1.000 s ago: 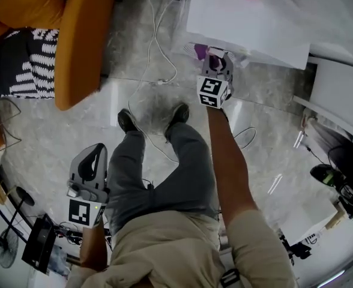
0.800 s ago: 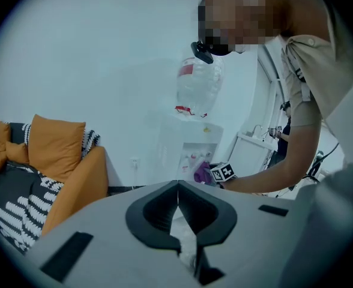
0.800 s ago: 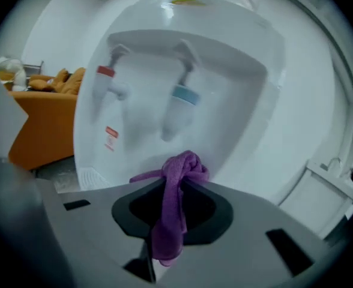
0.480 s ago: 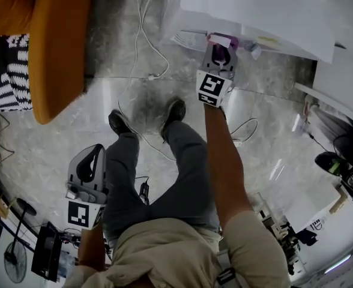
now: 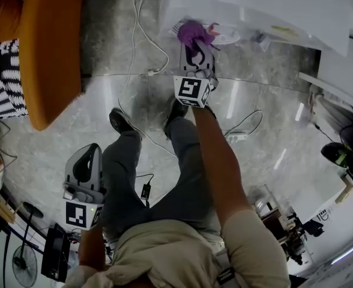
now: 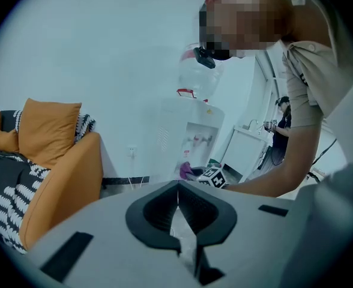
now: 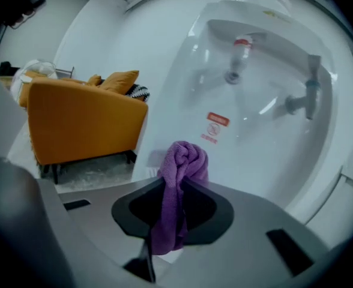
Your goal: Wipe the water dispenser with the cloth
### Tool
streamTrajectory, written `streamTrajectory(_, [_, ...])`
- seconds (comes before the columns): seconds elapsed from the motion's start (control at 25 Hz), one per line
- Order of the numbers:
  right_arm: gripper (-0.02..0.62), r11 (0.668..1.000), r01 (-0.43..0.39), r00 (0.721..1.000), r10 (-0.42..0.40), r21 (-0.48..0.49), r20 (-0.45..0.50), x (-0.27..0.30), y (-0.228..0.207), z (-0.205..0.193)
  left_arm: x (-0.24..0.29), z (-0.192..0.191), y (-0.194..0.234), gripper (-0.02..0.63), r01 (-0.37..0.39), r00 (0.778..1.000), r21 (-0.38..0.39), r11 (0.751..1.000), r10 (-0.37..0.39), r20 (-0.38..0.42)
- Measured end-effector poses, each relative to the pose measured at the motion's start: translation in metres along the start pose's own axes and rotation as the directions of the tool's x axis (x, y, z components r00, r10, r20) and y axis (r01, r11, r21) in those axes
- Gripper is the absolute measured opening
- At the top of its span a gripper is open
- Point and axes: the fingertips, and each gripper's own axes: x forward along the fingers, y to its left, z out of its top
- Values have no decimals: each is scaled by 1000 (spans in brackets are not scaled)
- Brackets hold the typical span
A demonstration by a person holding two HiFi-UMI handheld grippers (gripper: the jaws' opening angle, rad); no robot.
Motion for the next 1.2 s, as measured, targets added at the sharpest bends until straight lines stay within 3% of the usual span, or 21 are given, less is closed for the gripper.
streamTrajectory(0.08, [80, 997, 81, 995, -81, 4, -51, -14, -37, -30, 0, -6, 3, 17, 0, 1000, -5, 1000, 0, -11])
streamTrajectory(0.2, [80, 968, 230, 965, -215, 97, -148, -36, -93, -74, 2, -11, 4, 17, 10, 1000, -20, 1000, -10, -8])
streamTrajectory(0.36, [80, 938, 292, 946, -254, 187, -202, -37, -96, -90, 2, -15, 3, 17, 18, 1000, -23, 1000, -18, -10])
streamTrajectory(0.44, [80, 936, 264, 955, -220, 234, -200, -28, -67, -85, 2, -16, 4, 17, 19, 1000, -20, 1000, -20, -13])
streamTrajectory(0.56, [80, 951, 150, 980, -106, 269, -169, -5, 1, -73, 2, -21, 9, 17, 16, 1000, -11, 1000, -16, -20])
streamTrajectory(0.72, [80, 982, -56, 990, 79, 181, -120, 40, 88, -57, 3, -29, 18, 17, -3, 1000, 5, 1000, 4, -26])
streamTrajectory(0.8, [80, 982, -77, 986, 101, 173, -133, 58, 98, -63, 3, -35, 24, 17, -24, 999, 15, 1000, 25, -40])
streamTrajectory(1.0, [80, 987, -30, 971, 67, 157, -231, 64, 58, -112, 9, -38, 29, 17, -28, 998, 15, 1000, 28, -49])
streamTrajectory(1.2, [80, 952, 243, 908, -155, 187, -389, 23, -79, -179, 12, -25, 23, 17, -9, 999, 9, 1000, 9, -38])
